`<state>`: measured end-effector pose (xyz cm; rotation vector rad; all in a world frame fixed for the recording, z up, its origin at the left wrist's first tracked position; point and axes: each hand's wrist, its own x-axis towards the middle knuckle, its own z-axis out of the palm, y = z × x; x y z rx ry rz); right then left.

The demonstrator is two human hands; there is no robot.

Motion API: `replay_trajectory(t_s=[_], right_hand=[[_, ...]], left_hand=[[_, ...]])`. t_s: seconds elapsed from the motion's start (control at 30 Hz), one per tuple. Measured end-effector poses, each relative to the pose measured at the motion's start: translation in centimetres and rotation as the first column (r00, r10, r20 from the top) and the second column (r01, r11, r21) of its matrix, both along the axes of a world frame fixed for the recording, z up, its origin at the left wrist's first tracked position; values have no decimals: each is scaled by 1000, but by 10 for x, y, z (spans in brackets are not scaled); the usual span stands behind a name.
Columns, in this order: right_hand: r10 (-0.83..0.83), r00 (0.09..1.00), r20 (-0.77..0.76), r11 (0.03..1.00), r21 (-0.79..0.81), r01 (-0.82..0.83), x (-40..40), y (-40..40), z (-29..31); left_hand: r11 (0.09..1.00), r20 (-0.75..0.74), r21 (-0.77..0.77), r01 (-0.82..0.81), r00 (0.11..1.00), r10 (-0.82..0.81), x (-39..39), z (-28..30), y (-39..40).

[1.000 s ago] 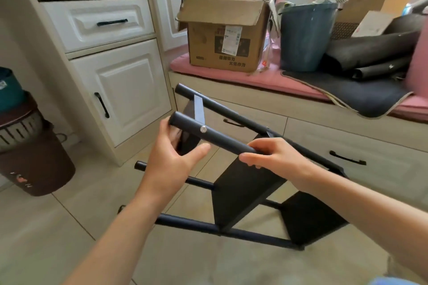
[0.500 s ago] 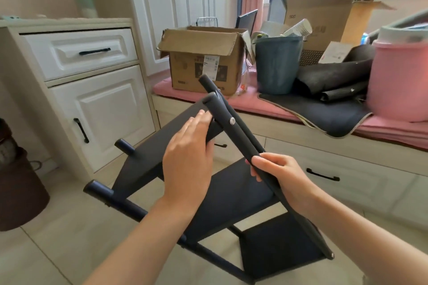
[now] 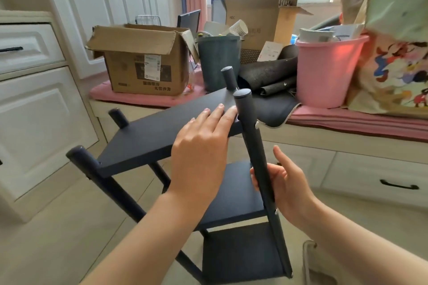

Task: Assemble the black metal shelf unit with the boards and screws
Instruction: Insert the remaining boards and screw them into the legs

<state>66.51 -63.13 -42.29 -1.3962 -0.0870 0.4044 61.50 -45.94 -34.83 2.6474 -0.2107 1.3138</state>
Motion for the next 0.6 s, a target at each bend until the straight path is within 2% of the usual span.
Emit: replay_trajectory(t_s=[0.17,0.37,0.6], right_hand=[[-144,986,-89,987,58,149,-20,-29,-9],[-227,952,-204,945,190,266,-35,-58,-27],[-215,959,-182,941,224,254,-38,-85,-46]], left_hand=[[995,4,60,74,997,-74,1,-3,-40],[981,-47,139,134,991,-129,-5,-12,-81],[968,-71,206,142,989,-130,-8,-21,-112]])
